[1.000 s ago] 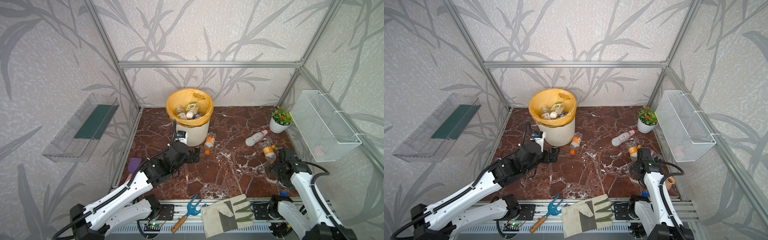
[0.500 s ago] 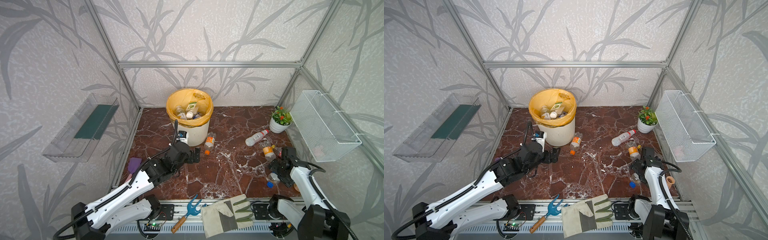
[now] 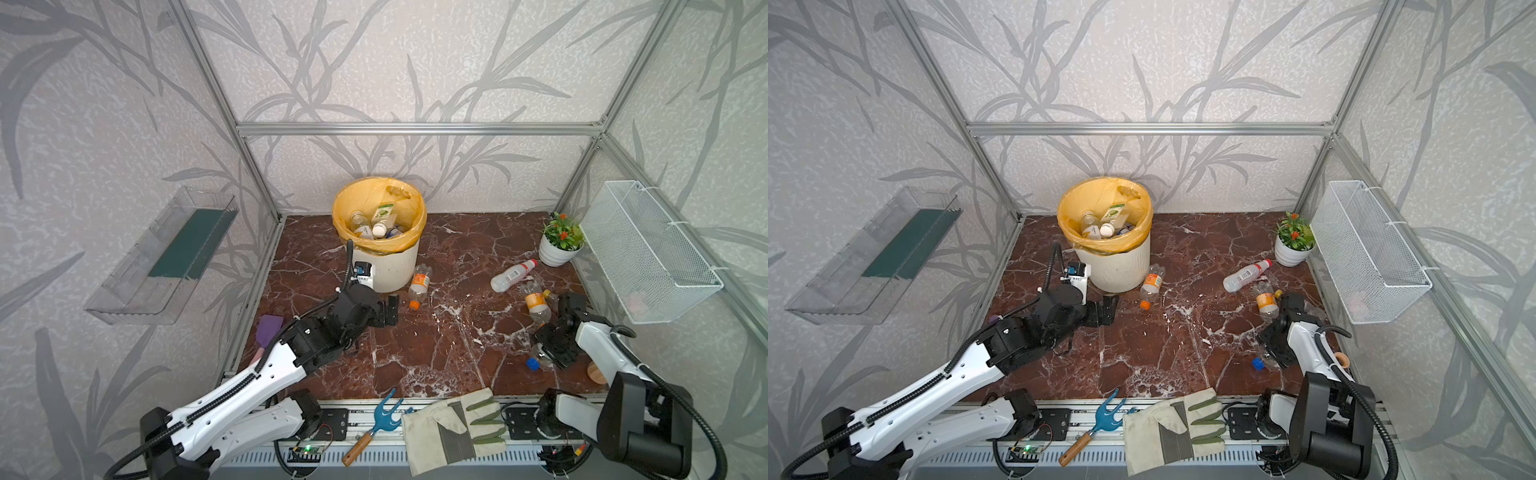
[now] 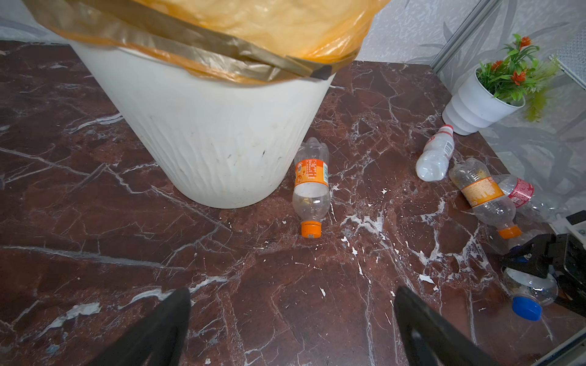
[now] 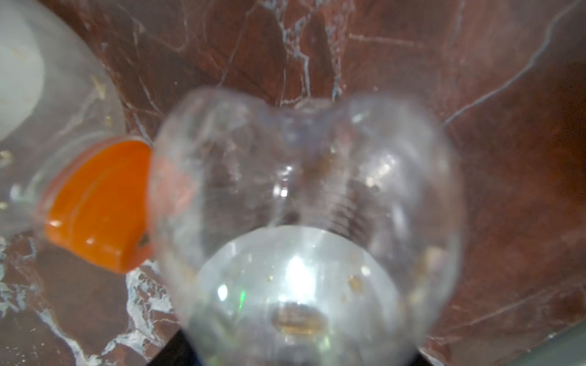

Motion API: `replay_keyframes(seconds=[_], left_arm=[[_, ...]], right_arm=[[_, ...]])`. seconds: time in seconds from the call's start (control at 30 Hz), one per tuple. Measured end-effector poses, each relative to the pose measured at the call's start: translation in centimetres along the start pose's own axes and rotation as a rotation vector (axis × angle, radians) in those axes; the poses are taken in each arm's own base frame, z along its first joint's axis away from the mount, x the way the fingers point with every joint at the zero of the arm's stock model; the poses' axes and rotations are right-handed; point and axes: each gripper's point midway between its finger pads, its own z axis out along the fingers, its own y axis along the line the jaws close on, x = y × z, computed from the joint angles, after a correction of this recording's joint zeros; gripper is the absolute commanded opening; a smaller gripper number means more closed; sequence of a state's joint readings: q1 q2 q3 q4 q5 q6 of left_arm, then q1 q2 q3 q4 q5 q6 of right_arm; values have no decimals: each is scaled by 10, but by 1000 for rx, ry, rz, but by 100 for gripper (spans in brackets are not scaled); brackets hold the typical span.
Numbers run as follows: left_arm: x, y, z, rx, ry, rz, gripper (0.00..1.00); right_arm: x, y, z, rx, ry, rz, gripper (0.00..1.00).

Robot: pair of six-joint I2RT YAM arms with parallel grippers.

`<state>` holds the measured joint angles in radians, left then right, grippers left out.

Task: Throw the plastic bottles in the bin
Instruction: Pick up the plastic bottle from the bottom-right of the table, then throw the plastic bottle into the trash bin.

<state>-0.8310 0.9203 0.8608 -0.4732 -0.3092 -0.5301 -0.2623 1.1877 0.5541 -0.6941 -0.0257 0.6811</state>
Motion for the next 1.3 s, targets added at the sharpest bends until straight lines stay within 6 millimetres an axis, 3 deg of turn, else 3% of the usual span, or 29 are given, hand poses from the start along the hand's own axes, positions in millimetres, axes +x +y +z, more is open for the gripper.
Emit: replay_keyframes(seconds=[0.23, 0.4, 0.7, 0.83, 1.07, 1.3], left_arm=[[-12, 12, -14, -25, -61, -27, 99], [-16, 24, -22, -62, -87, -38, 99], [-13, 32, -25, -90, -85, -43, 99], [-12, 37, -27, -110, -83, -41, 99], [-10, 41, -26, -128, -77, -49, 99], [-7, 41, -21, -137, -63, -74, 99]], right_arm=[[4, 19, -12, -125, 7, 16, 48], [0, 37, -54, -294, -101, 8, 50], [5, 43, -131, -484, -254, 33, 50], [3, 55, -172, -596, -314, 18, 49], [-1, 98, -249, -843, -390, -112, 49], [26, 161, -300, -984, -394, -408, 49]])
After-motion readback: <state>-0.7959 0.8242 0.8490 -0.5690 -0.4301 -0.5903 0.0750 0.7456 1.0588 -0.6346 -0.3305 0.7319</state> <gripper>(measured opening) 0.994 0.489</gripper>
